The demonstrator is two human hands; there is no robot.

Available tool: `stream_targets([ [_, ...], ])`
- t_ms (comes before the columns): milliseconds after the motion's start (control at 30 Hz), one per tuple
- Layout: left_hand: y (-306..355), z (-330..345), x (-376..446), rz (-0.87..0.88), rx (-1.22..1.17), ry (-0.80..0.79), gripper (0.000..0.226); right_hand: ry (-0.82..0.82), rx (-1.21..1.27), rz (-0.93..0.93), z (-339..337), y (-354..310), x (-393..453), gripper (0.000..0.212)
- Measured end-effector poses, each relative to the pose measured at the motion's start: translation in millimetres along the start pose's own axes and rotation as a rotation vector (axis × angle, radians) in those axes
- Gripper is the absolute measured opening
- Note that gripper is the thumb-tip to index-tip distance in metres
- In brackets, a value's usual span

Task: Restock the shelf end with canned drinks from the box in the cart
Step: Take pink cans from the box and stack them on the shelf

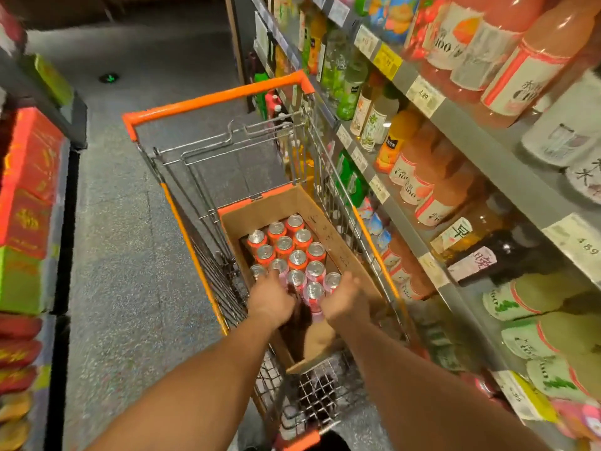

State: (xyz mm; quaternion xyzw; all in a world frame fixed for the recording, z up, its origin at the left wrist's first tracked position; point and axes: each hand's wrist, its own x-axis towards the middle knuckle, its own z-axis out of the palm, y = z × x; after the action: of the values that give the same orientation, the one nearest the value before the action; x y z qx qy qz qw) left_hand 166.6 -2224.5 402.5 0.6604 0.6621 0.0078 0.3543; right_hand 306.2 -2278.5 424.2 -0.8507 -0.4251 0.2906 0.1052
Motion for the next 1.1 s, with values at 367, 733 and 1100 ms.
stream_targets([
  [367,-24,89,75,-0.047,0.545,-0.089,0.049,-0.130,-0.695,-0.354,93,34,108,0.036],
  [733,-42,130,115,0.003,0.705,-0.078,0.039,-0.114,-0.772,-0.358,142,48,147,0.046],
  [1100,-36,105,114,0.133,0.629,-0.120,0.047,0.008,-0.599,-0.373,120,32,133,0.061],
])
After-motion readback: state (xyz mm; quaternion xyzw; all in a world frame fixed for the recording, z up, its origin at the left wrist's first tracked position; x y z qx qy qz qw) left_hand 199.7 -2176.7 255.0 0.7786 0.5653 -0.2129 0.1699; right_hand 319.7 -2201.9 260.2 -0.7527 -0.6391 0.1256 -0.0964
